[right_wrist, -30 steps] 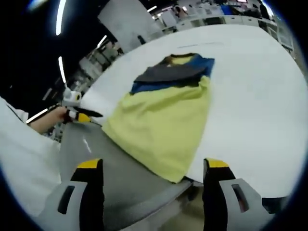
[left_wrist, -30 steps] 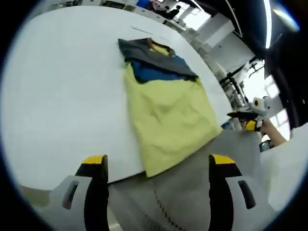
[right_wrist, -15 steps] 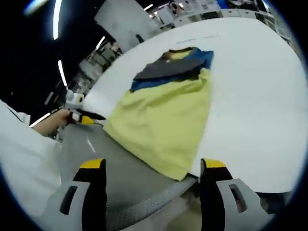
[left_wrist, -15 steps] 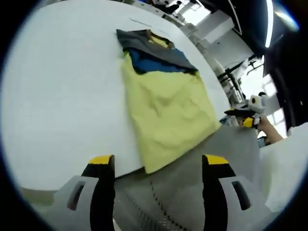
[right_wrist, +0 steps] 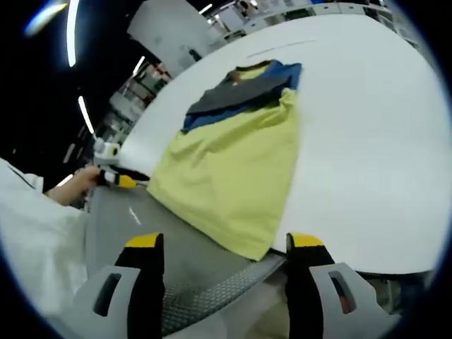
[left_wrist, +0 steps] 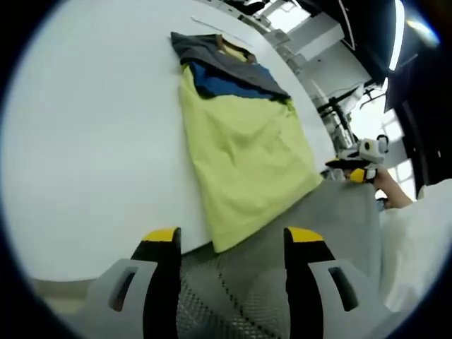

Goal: Fold the garment on the visible template until the final outline fits inside the template.

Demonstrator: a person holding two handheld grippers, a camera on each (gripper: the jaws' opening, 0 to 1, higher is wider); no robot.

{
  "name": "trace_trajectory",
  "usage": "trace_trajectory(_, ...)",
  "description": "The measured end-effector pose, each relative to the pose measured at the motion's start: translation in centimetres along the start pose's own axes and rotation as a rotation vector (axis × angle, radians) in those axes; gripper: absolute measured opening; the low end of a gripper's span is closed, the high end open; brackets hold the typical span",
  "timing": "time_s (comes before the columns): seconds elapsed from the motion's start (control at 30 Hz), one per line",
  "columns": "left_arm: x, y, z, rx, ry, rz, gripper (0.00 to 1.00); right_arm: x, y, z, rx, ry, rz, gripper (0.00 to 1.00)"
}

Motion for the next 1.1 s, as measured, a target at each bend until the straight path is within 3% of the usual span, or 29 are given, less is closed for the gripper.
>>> trace_trajectory(0.53,-0.5,-0.7,0.0,-0.023,-0.032,0.076,0.34,1.5,-1.0,-1.2,-0.089,-0.029,-0.084,0.54)
trace_trajectory(1.1,-0.7,-1.0,-0.4,-0.039,-0.052,0.128,0.22,2.3,-1.7,-1.6,-0.171,-0.054,-0.096,0.39)
Point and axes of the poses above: the point that each gripper's makers call its tool centre point, and the gripper's own axes: z roughly backward along the fingers, x roughly to its right, y roughly out of its top, the point moved 5 cm from there along z, roughly backward along the fingers, and after that the axes turned 6 degrees about x, right-handed, at the moved point
